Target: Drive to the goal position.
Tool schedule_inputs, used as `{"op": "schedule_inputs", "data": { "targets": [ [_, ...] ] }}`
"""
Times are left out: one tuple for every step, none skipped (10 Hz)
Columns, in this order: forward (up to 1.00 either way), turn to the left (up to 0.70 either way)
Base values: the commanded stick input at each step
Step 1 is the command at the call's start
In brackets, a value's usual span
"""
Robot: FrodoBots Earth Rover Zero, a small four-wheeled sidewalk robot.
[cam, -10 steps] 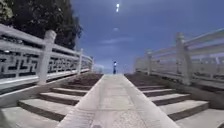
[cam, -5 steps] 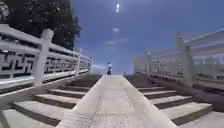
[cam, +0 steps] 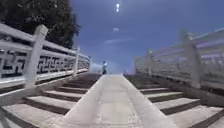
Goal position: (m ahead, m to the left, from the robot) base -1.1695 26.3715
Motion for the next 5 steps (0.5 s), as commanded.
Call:
{"op": "schedule_inputs", "data": {
  "targets": [
    [0.45, 0.0],
    [0.45, 0.0],
    [0.45, 0.0],
    [0.45, 0.0],
    [0.45, 0.0]
  ]
}}
